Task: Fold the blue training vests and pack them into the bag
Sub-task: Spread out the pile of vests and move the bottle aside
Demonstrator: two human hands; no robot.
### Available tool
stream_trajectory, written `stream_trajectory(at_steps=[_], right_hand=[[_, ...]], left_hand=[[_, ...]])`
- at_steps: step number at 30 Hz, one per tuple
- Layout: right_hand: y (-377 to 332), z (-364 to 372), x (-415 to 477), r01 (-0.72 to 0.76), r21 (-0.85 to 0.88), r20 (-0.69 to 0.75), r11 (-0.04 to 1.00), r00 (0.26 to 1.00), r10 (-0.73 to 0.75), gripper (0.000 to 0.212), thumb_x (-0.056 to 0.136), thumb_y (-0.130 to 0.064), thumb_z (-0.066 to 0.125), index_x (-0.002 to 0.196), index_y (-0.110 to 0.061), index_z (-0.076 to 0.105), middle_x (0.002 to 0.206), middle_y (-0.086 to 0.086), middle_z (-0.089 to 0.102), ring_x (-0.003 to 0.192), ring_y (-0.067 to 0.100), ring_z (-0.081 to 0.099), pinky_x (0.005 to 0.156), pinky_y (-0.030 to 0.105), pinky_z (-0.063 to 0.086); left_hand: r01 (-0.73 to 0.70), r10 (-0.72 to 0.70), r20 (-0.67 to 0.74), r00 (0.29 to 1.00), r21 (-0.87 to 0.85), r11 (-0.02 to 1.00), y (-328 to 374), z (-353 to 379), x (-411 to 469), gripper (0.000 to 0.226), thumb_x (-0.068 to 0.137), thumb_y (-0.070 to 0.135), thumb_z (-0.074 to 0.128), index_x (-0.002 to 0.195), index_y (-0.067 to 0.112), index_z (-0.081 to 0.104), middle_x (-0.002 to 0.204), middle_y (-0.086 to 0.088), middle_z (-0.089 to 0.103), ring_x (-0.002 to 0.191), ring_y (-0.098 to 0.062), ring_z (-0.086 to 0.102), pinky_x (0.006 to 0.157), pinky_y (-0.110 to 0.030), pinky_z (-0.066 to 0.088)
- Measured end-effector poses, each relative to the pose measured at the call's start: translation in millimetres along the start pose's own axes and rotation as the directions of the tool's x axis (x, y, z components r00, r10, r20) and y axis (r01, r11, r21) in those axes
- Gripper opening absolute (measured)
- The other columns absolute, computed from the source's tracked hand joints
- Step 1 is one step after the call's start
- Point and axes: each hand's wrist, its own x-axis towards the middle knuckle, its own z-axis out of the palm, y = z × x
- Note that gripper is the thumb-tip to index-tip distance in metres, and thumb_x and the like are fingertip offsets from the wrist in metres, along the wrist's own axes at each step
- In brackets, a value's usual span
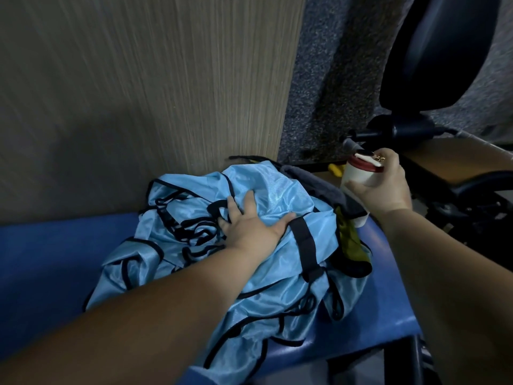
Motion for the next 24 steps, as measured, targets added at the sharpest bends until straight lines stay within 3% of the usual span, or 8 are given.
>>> stream_trajectory(at_steps=[7,11,14,18,21,24], right_hand=[[5.1,0.8,-4.6,-0.029,0.023,0.062,0.999,0.998,0.027,0.092,0.077,-0.024,0.079,0.145,-0.041,0.02,0.145,0.01,0.043,0.127,0.034,0.048,0.098,0.044,0.044],[6.1,-0.1,-10.4,-0.059,0.06,0.108,0.996,0.993,0.053,0.112,0.08,-0.023,0.08,0.153,-0.039,-0.004,0.152,0.01,0.04,0.137,0.03,0.041,0.108,0.045,0.038],[5.5,-0.4,-15.6,-0.08,0.072,0.094,0.994,0.993,0.073,0.117,0.081,-0.021,0.079,0.154,-0.037,-0.011,0.152,0.011,0.04,0.138,0.03,0.04,0.108,0.045,0.036],[2.5,-0.6,-16.4,-0.097,0.086,0.089,0.992,0.992,0.09,0.117,0.081,-0.02,0.079,0.154,-0.034,-0.012,0.151,0.013,0.041,0.137,0.03,0.04,0.109,0.044,0.035],[2.6,2.6,-16.6,-0.1,0.101,0.076,0.99,0.993,0.092,0.114,0.081,-0.018,0.078,0.154,-0.035,-0.008,0.149,0.012,0.042,0.135,0.029,0.043,0.104,0.039,0.037],[4.0,7.3,-17.0,-0.086,0.111,0.06,0.99,0.995,0.079,0.108,0.081,-0.018,0.078,0.153,-0.037,0.001,0.147,0.01,0.043,0.131,0.028,0.047,0.096,0.034,0.039]], left_hand=[[-0.016,0.016,0.027,1.0,-0.007,1.0,5.7,4.4,2.5,0.105,0.07,0.086,0.046,0.152,0.044,-0.006,0.161,0.004,-0.02,0.147,-0.042,-0.009,0.115,-0.059,0.016],[-0.022,0.022,0.051,0.998,-0.017,1.0,3.6,0.5,2.4,0.103,0.071,0.086,0.044,0.151,0.045,-0.006,0.161,0.005,-0.02,0.147,-0.041,-0.008,0.116,-0.061,0.013],[-0.008,0.01,0.086,0.996,-0.013,1.0,3.3,-4.7,2.6,0.103,0.072,0.087,0.041,0.151,0.045,-0.009,0.161,0.006,-0.022,0.147,-0.04,-0.011,0.116,-0.062,0.011],[-0.028,0.021,0.054,0.998,0.124,0.992,8.5,-10.0,-1.6,0.1,0.073,0.09,0.032,0.149,0.046,-0.016,0.157,0.009,-0.031,0.145,-0.039,-0.023,0.112,-0.07,0.0],[-0.16,0.167,0.0,0.986,0.279,0.947,12.9,-8.0,-9.0,0.091,0.08,0.085,0.022,0.15,0.042,-0.016,0.155,0.012,-0.034,0.141,-0.038,-0.032,0.108,-0.073,-0.008],[-0.288,0.284,0.063,0.957,0.332,0.898,19.5,-1.9,-12.1,0.084,0.084,0.081,0.016,0.153,0.039,-0.008,0.157,0.015,-0.03,0.142,-0.036,-0.032,0.108,-0.073,-0.007]])
